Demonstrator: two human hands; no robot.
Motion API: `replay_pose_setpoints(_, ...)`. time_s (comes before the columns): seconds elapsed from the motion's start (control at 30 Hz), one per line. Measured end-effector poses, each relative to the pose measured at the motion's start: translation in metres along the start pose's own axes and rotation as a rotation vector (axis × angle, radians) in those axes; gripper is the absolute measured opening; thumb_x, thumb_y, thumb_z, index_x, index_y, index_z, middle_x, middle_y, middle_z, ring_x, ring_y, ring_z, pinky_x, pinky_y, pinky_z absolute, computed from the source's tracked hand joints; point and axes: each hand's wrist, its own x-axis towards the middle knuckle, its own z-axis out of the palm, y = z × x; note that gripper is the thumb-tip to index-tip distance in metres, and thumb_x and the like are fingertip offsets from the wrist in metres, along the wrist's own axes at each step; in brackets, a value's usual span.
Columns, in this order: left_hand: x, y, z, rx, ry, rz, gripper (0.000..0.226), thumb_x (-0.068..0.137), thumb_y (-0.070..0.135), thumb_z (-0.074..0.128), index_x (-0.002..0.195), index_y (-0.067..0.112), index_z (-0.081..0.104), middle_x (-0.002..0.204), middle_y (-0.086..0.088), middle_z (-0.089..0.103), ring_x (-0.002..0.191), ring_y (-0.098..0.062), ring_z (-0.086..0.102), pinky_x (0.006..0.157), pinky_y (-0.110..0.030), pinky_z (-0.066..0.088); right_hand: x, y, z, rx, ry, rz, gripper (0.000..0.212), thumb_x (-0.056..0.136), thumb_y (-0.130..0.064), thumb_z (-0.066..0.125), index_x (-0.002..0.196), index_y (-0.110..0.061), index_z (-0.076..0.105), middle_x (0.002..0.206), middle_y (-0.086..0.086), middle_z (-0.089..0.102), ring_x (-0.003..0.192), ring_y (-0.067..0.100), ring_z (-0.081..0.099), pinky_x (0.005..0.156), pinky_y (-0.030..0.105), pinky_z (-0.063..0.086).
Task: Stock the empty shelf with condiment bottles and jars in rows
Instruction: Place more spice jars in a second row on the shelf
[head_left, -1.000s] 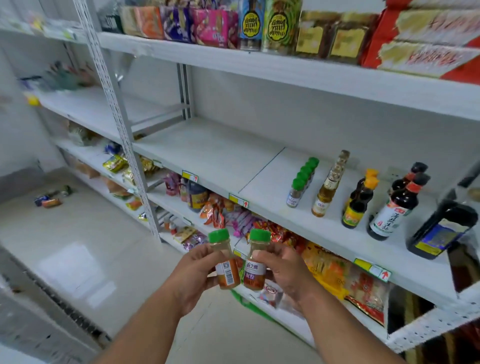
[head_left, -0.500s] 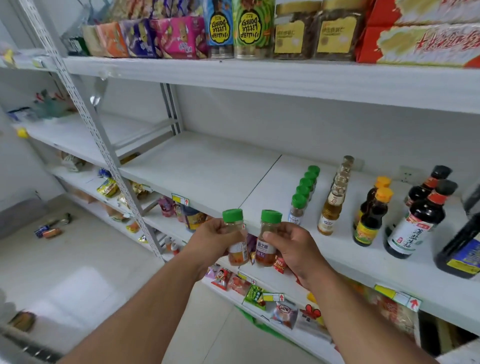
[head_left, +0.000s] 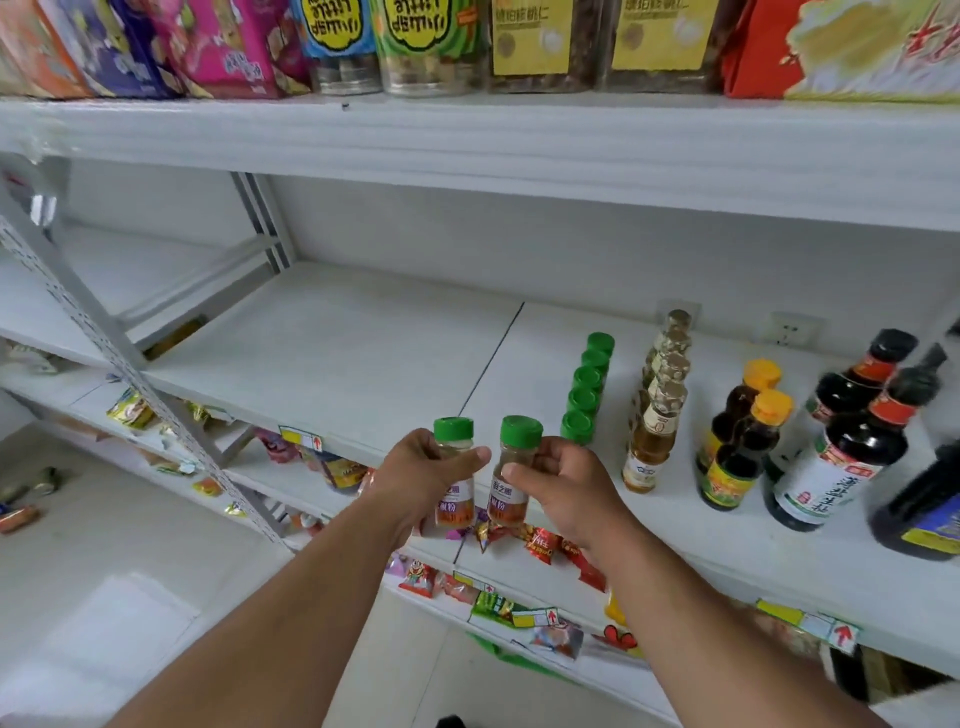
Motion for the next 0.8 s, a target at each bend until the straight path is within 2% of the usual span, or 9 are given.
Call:
replay_pose_setpoints(0.13, 0.043, 0.009, -0.001, 0.095, -0.011, 0.076, 0.059, 0.063, 0.056, 0.088, 0.101, 0.019, 0.064, 0.093, -0.001, 0.074, 0.089, -0.018, 0.071, 0.082, -0.039, 0.059, 0.027, -0.004, 0.005, -0.119, 0.095, 0.019, 0.026, 0.085, -0.019, 0.08, 0.107, -0.023, 0.068, 0.103, -0.007, 0.077, 0.099, 0.008, 0.072, 0.081, 0.023, 0.052)
replay_pose_setpoints(0.3, 0.095, 0.016, -0.003, 0.203, 0.012, 0.19, 0.046, 0.072, 0.048, 0.086, 0.094, 0.016, 0.061, 0.085, 0.0, 0.069, 0.079, -0.017, 0.067, 0.062, -0.028, 0.049, 0.068, 0.004, 0.022, -0.338, 0.18, 0.016, 0.03, 0.089, -0.023, 0.077, 0.112, -0.026, 0.059, 0.117, -0.008, 0.069, 0.111, 0.011, 0.064, 0.094, 0.029, 0.048)
replay_pose_setpoints(0.47, 0.129, 0.007, -0.002, 0.226, 0.009, 0.197, 0.046, 0.074, 0.048, 0.084, 0.098, 0.019, 0.058, 0.087, 0.004, 0.066, 0.075, -0.009, 0.061, 0.059, -0.025, 0.044, 0.091, 0.021, 0.036, -0.477, 0.242, 0.06, 0.034, 0.093, -0.028, 0.072, 0.122, -0.024, 0.055, 0.123, -0.007, 0.067, 0.114, 0.013, 0.063, 0.103, 0.037, 0.05)
replay_pose_setpoints(0.57, 0.142, 0.004, 0.002, 0.24, -0.027, 0.192, 0.044, 0.076, 0.043, 0.084, 0.1, 0.018, 0.056, 0.082, 0.006, 0.064, 0.07, -0.005, 0.057, 0.053, -0.023, 0.04, 0.102, 0.023, 0.039, -0.545, 0.265, 0.071, 0.032, 0.096, -0.027, 0.069, 0.124, -0.022, 0.054, 0.118, -0.009, 0.066, 0.106, 0.011, 0.065, 0.094, 0.028, 0.052)
replay_pose_setpoints(0.63, 0.15, 0.003, 0.006, 0.246, -0.048, 0.195, 0.046, 0.075, 0.043, 0.085, 0.102, 0.018, 0.056, 0.087, 0.005, 0.064, 0.074, -0.006, 0.057, 0.055, -0.022, 0.04, 0.109, 0.028, 0.039, -0.546, 0.268, 0.091, 0.026, 0.097, -0.024, 0.067, 0.119, -0.023, 0.052, 0.111, -0.01, 0.066, 0.096, 0.006, 0.066, 0.085, 0.02, 0.052)
replay_pose_setpoints(0.73, 0.159, 0.002, 0.012, 0.253, -0.051, 0.195, 0.048, 0.074, 0.042, 0.086, 0.102, 0.017, 0.055, 0.087, 0.006, 0.063, 0.077, -0.012, 0.059, 0.055, -0.021, 0.039, 0.115, 0.036, 0.036, -0.583, 0.282, 0.117, 0.026, 0.096, -0.027, 0.067, 0.118, -0.023, 0.053, 0.112, -0.005, 0.069, 0.102, 0.015, 0.066, 0.094, 0.039, 0.055)
replay_pose_setpoints(0.8, 0.162, 0.004, 0.015, 0.286, -0.057, 0.201, 0.045, 0.077, 0.039, 0.085, 0.101, 0.016, 0.054, 0.081, 0.009, 0.06, 0.066, -0.004, 0.057, 0.049, -0.016, 0.036, 0.117, 0.04, 0.035, -0.596, 0.276, 0.129, 0.026, 0.096, -0.028, 0.065, 0.118, -0.023, 0.053, 0.112, -0.002, 0.07, 0.104, 0.018, 0.066, 0.095, 0.044, 0.055)
